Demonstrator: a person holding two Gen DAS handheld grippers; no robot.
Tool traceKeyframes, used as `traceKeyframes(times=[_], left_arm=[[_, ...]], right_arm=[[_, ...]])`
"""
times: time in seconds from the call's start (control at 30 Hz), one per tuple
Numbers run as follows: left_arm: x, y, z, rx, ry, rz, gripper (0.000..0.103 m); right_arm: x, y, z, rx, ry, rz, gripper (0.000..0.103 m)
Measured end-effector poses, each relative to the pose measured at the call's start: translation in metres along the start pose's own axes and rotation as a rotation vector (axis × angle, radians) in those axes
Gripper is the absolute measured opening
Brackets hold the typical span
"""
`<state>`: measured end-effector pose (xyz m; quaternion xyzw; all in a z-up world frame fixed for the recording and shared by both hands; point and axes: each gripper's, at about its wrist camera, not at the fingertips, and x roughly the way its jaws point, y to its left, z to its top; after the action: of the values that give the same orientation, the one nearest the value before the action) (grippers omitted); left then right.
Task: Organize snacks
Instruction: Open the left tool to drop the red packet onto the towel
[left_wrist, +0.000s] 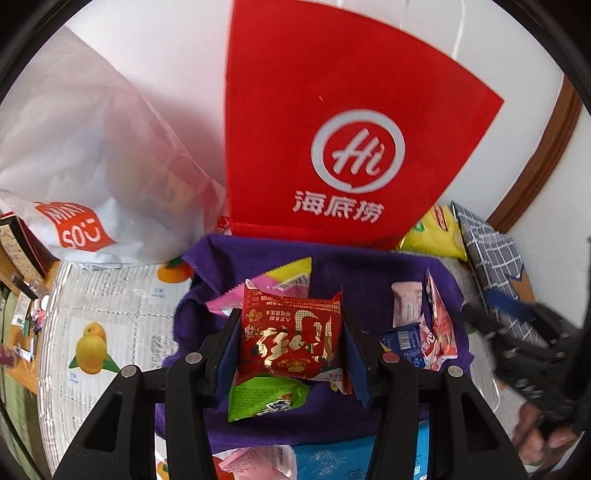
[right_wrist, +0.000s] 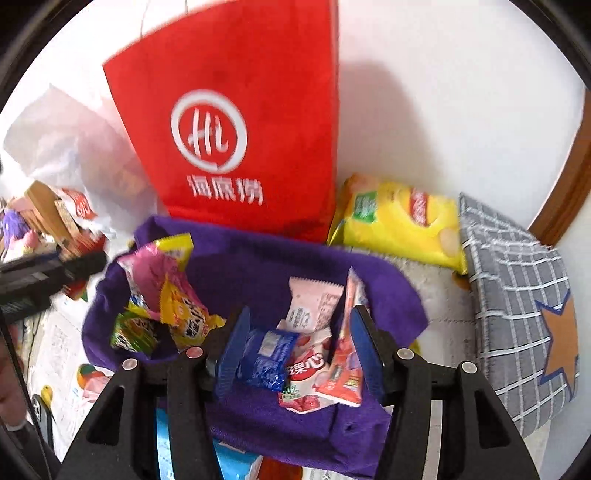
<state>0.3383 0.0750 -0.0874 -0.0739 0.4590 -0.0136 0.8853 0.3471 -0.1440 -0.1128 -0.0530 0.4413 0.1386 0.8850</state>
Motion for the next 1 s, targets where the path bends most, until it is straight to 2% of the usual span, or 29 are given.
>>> traceKeyframes(times=[0.2, 0.43, 0.6, 0.67, 0.73, 0.83, 1.0], left_arm=[[0.017, -0.006, -0.005, 0.015, 0.06, 0.03, 0.048], [0.032, -0.013, -0.009, 0.03, 0.101, 0.07, 0.05], [0.032, -0.015, -0.008, 0.035, 0.074, 0.108, 0.052], [0.03, -0.012, -0.006, 0.022, 0.071, 0.084, 0.053], [0.026, -0.008, -0.004, 0.007, 0.065, 0.054, 0.062], [0.015, -0.003, -0.002, -0.023, 0.015, 0.037, 0.064], [0.001, 0.0, -0.001, -0.028, -0.019, 0.021, 0.066]], right_arm=[[-0.023, -0.006, 0.001, 0.015, -0.069, 0.008, 0.056], [-0.033, -0.013, 0.001, 0.028, -0.091, -0.004, 0.056], [-0.033, -0.014, 0.001, 0.032, -0.091, -0.01, 0.056], [-0.033, -0.013, 0.001, 0.029, -0.091, -0.011, 0.056], [-0.033, -0.011, 0.001, 0.025, -0.093, -0.006, 0.056], [-0.032, -0.008, 0.0, 0.014, -0.087, -0.006, 0.056], [-0.033, -0.002, 0.0, 0.005, -0.09, 0.003, 0.056]])
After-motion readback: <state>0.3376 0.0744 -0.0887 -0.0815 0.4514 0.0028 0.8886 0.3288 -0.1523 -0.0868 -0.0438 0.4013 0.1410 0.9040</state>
